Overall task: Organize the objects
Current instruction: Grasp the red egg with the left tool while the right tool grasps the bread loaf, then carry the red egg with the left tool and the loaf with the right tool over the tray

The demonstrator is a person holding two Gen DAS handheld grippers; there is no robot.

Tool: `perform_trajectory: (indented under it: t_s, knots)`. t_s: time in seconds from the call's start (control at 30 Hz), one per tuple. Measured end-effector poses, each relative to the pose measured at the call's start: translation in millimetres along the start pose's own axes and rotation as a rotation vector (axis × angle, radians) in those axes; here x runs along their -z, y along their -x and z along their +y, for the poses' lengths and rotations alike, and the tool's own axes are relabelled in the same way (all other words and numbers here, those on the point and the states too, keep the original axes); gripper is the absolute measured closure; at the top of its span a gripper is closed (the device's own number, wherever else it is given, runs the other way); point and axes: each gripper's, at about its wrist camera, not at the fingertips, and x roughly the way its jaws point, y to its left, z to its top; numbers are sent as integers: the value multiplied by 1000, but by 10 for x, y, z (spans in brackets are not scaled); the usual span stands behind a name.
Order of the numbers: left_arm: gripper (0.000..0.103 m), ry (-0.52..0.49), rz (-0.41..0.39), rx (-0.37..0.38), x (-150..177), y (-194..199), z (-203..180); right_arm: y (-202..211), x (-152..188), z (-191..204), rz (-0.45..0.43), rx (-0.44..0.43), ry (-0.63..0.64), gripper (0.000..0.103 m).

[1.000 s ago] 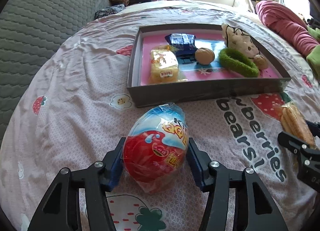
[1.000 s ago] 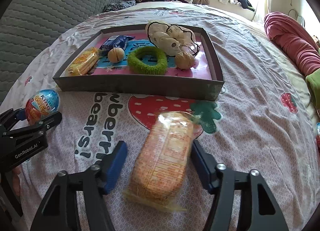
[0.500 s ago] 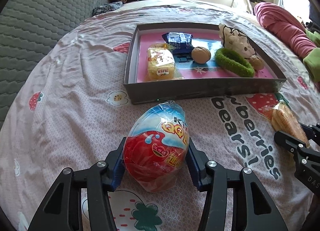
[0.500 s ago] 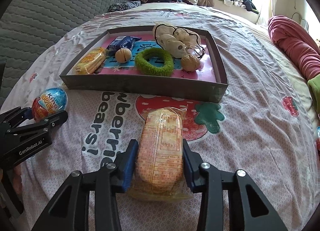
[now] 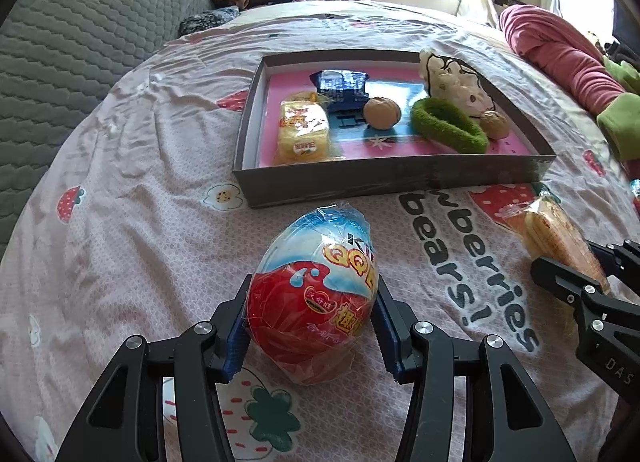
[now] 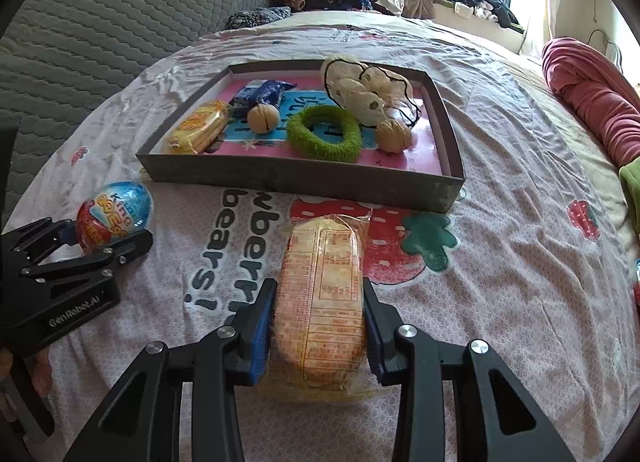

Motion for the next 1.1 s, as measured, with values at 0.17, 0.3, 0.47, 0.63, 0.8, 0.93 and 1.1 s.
perform_trajectory:
  t_s: [0.17,0.3,0.47,0.63,0.8,0.93,1.1]
  knots:
    - [48,-3,-14,6,1,89,-33,83,-24,43,-19,-8,5,64]
    - [48,-6,-29,10,-11,181,-58,133,-31,79,-25,-14,9,64]
    - [48,-8,-40,26,-2,287,-89,208,-32,128,-38,-21,14,64]
    - [48,-11,-67,28,-7,403,-98,327,-32,184,-57,-24,23,64]
    - [48,-16,-101,29,-13,545,-111,473,-8,253,-78,-23,35,64]
    - [48,-11,-125,40,-13,670,-118,619,8,311,-105,-19,49,64]
    - [48,-4,-168,45,-23,846,-108,791,11,361,-141,-13,63,64]
